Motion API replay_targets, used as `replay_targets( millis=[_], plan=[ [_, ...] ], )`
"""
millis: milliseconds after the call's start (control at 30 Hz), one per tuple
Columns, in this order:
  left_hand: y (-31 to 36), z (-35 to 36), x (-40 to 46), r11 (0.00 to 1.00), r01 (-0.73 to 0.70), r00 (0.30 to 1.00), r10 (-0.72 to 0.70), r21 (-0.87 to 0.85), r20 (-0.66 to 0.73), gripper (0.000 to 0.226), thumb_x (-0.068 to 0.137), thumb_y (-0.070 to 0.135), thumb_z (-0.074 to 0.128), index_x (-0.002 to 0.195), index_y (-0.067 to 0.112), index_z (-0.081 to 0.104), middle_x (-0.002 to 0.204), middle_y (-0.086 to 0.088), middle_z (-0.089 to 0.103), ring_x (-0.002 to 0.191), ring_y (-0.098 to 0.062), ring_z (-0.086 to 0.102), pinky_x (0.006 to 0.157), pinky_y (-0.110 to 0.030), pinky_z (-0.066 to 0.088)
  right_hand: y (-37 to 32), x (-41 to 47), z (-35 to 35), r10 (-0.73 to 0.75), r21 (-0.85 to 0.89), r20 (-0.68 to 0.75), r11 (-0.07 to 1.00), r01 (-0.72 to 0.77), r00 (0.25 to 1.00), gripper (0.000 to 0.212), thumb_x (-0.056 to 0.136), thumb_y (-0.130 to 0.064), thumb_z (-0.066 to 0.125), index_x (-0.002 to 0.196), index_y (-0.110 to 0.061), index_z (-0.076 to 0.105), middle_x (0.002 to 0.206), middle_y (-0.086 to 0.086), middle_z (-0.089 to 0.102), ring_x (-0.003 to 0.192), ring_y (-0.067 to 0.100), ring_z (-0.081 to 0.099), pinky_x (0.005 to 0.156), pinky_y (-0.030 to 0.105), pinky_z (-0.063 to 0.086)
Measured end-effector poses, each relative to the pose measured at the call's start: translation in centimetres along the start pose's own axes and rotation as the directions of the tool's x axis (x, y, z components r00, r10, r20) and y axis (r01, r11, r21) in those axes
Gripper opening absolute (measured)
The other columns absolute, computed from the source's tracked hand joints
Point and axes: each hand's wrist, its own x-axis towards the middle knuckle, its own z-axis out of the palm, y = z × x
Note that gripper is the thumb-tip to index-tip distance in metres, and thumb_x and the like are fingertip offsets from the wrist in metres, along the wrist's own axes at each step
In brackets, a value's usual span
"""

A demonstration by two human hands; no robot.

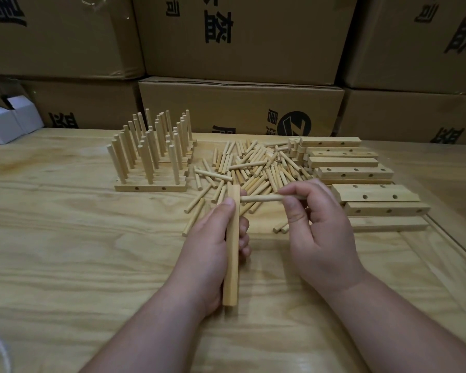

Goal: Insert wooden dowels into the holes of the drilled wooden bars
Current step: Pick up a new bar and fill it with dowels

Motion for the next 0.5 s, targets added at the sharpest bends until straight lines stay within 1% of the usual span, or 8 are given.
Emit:
replay_targets(
  millis=[133, 333, 400, 433, 500],
  plan=[
    [0.14, 0.04, -0.07, 1.0, 0.019, 1.0, -0.02, 0.018, 0.009, 0.035, 0.106, 0.035, 0.043, 0.12, 0.017, 0.07, 0.068, -0.002, 0.049, 0.055, -0.012, 0.041, 0.055, -0.029, 0.039, 0.05, -0.04, -0.02, 0.077, 0.016, 0.045, 0.997, -0.078, 0.996, 0.013, 0.099, -0.019, 0.054, 0.104, -0.024, 0.065, 0.092, -0.021, 0.056, 0.079, 0.001, 0.056, 0.068, 0.007, 0.038],
    [0.12, -0.17, -0.06, 1.0, 0.022, 1.0, -0.022, -0.012, 0.017, 0.034, 0.105, 0.036, 0.046, 0.12, 0.018, 0.071, 0.07, -0.002, 0.051, 0.055, -0.012, 0.042, 0.055, -0.029, 0.041, 0.12, -0.15, -0.05, 0.155, 0.035, 0.07, 0.987, -0.157, 0.985, 0.01, 0.097, -0.029, 0.054, 0.099, -0.033, 0.064, 0.078, -0.017, 0.057, 0.07, 0.006, 0.057, 0.06, 0.01, 0.038],
    [0.14, -0.28, -0.02, 1.0, 0.021, 1.0, -0.02, -0.024, 0.018, 0.032, 0.104, 0.036, 0.048, 0.121, 0.018, 0.069, 0.071, -0.004, 0.051, 0.055, -0.013, 0.043, 0.054, -0.029, 0.042, 0.14, -0.22, 0.0, 0.173, 0.034, 0.071, 0.984, -0.176, 0.982, 0.01, 0.097, -0.032, 0.054, 0.098, -0.034, 0.064, 0.075, -0.015, 0.058, 0.068, 0.008, 0.057, 0.059, 0.011, 0.037],
    [0.22, -0.27, 0.0, 1.0, 0.013, 1.0, -0.012, -0.028, 0.023, 0.029, 0.104, 0.035, 0.048, 0.123, 0.023, 0.067, 0.071, -0.005, 0.052, 0.055, -0.014, 0.044, 0.054, -0.03, 0.042, 0.14, -0.24, 0.01, 0.18, 0.029, 0.064, 0.983, -0.182, 0.982, 0.009, 0.098, -0.033, 0.054, 0.096, -0.036, 0.064, 0.074, -0.014, 0.058, 0.067, 0.008, 0.057, 0.058, 0.012, 0.037],
    [0.38, -0.26, 0.0, 0.999, -0.011, 0.999, 0.013, -0.051, 0.033, 0.028, 0.104, 0.03, 0.05, 0.127, 0.039, 0.064, 0.07, -0.007, 0.053, 0.055, -0.016, 0.046, 0.055, -0.032, 0.043, 0.19, -0.23, 0.0, 0.193, 0.013, 0.046, 0.981, -0.194, 0.98, 0.01, 0.1, -0.036, 0.054, 0.093, -0.041, 0.061, 0.069, -0.012, 0.057, 0.063, 0.009, 0.056, 0.056, 0.013, 0.037]
  ],
)
